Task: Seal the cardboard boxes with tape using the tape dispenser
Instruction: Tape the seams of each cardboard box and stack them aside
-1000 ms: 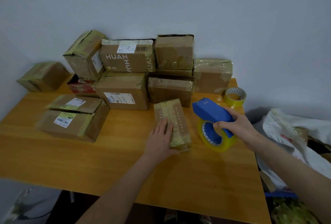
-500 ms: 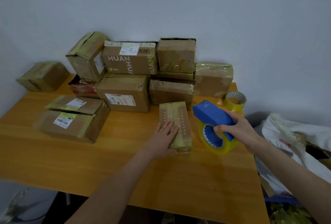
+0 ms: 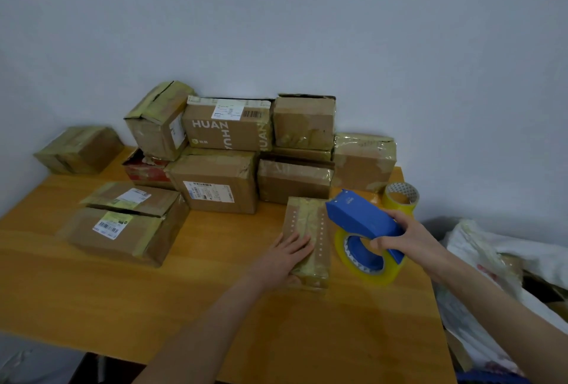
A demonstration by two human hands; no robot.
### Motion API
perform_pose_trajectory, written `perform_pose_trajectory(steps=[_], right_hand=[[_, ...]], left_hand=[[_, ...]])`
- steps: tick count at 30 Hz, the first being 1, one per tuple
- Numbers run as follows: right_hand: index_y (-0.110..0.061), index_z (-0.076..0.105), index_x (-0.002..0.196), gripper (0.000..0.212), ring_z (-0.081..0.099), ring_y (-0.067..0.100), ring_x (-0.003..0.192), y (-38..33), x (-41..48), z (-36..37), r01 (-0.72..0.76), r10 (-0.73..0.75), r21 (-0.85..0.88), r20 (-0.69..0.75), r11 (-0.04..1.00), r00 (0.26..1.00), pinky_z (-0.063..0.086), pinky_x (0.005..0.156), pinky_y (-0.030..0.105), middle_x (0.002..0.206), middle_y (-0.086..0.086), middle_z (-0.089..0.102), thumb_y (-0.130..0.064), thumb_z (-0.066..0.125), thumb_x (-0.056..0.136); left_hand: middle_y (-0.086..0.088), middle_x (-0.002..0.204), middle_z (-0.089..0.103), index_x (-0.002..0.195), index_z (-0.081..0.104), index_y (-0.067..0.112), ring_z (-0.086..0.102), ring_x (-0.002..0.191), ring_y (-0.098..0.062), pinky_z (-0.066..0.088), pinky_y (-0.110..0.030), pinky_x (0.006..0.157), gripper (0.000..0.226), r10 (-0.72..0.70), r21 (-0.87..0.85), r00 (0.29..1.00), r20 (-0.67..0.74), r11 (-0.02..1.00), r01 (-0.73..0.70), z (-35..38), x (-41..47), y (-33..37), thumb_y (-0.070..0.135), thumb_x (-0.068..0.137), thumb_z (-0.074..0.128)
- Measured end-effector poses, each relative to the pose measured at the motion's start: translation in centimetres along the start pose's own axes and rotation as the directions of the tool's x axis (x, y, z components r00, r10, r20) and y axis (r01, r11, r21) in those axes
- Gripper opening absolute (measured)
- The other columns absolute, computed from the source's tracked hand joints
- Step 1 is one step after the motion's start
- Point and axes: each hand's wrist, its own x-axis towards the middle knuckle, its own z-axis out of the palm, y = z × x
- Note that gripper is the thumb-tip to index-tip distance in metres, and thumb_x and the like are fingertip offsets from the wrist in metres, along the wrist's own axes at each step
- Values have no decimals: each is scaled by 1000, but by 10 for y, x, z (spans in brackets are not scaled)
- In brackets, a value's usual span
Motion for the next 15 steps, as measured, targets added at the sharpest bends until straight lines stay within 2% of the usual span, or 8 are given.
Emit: perform_pose_trajectory(steps=[2, 4, 6, 7, 9, 10, 12, 15], right_hand=[[-32, 57, 113, 60, 66, 13, 93, -5, -4, -4, 10, -10, -4, 16, 1000, 1000, 49, 70, 22, 110, -2, 63, -22, 78, 57], [-30, 57, 115, 65, 67, 12, 92, -10, -8, -7, 34, -33, -12, 30, 999, 999, 50, 71, 21, 110, -1, 63, -26, 78, 54], [-29, 58, 116, 73, 67, 10, 91, -13, -12, -11, 68, -68, -14, 55, 998, 996, 51, 72, 23, 111, -1, 64, -31, 80, 47], [-29, 58, 117, 77, 67, 9, 91, -15, -14, -12, 82, -81, -9, 71, 997, 994, 52, 72, 23, 110, -1, 65, -35, 80, 43], [-28, 58, 119, 81, 67, 11, 94, -15, -18, -15, 102, -102, 3, 108, 995, 989, 53, 76, 26, 111, -1, 66, -37, 80, 41], [-28, 58, 120, 82, 67, 12, 97, -16, -20, -15, 110, -109, 6, 127, 994, 986, 53, 79, 28, 112, -1, 66, -37, 81, 41], [-29, 58, 121, 83, 66, 11, 99, -18, -22, -15, 118, -118, 5, 162, 993, 980, 54, 79, 28, 113, -4, 65, -36, 81, 42], [-32, 57, 121, 83, 66, 11, 99, -20, -24, -12, 121, -119, 5, 202, 993, 972, 54, 76, 26, 112, -8, 66, -34, 81, 42]], left_hand=[[11, 157, -13, 154, -1, 28, -13, 144, -9, -10, -33, 116, 96, -16, -53, 1000, -1, 998, 16, -6, -4, 3, 52, 85, 61], [12, 160, 3, 153, 16, 31, 6, 145, -7, 9, -32, 118, 81, -127, -299, 984, -123, 951, 86, -18, -8, 11, 52, 87, 59], [5, 153, 34, 145, 37, 28, 39, 132, -6, 40, -20, 103, 55, -352, -696, 909, -222, 711, 105, -37, -9, 22, 42, 94, 54], [2, 145, 46, 141, 43, 23, 49, 122, -6, 47, -15, 90, 49, -444, -863, 878, -179, 500, 77, -48, -8, 26, 41, 96, 51], [-4, 133, 58, 137, 47, 13, 58, 114, -14, 52, -21, 84, 53, -464, -999, 885, 38, 16, 51, -67, -4, 34, 47, 96, 44], [-6, 129, 60, 135, 48, 10, 61, 112, -18, 54, -29, 88, 59, -426, -986, 896, 122, -154, 61, -73, -3, 35, 52, 94, 43], [-7, 123, 65, 132, 51, 10, 64, 110, -20, 53, -39, 94, 74, -348, -954, 917, 196, -286, 95, -79, -2, 38, 65, 82, 44], [-6, 113, 70, 122, 62, 10, 66, 104, -21, 54, -40, 92, 81, -283, -945, 937, 203, -308, 111, -87, -2, 44, 71, 70, 46]])
